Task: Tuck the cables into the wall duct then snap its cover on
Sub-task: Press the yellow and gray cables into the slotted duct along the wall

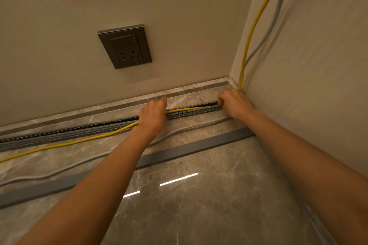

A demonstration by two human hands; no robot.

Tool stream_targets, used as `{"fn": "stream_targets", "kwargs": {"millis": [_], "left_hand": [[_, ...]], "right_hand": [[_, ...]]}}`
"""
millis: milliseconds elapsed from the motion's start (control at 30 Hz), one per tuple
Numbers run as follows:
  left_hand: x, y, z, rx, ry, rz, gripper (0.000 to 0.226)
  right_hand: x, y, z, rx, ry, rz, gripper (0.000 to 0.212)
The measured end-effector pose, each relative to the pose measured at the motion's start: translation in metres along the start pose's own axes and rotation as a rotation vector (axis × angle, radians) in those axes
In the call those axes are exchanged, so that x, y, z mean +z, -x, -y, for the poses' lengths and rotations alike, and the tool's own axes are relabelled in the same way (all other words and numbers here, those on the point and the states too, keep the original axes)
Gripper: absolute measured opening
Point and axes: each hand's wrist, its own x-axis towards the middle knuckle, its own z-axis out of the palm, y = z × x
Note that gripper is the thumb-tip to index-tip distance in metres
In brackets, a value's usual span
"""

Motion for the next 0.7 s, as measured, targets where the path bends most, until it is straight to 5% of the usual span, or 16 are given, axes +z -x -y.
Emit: {"fn": "stream_targets", "kwargs": {"millis": [400,567,700], "left_hand": [[-0.007,0.001,-0.013,-0.048,-0.122,0.015,0.02],[0.002,0.014,-0.021,0.069,-0.239,0.094,0.024],[-0.006,0.014,-0.021,0.026,-0.109,0.13,0.025]], "right_hand": [[0.008,0.005,0.001,0.073,-0.095,-0.038,0.021],[0.005,0.011,-0.001,0.046,-0.128,0.033,0.021],[-0.003,0.02,-0.002,-0.065,-0.121,0.173,0.016]]}}
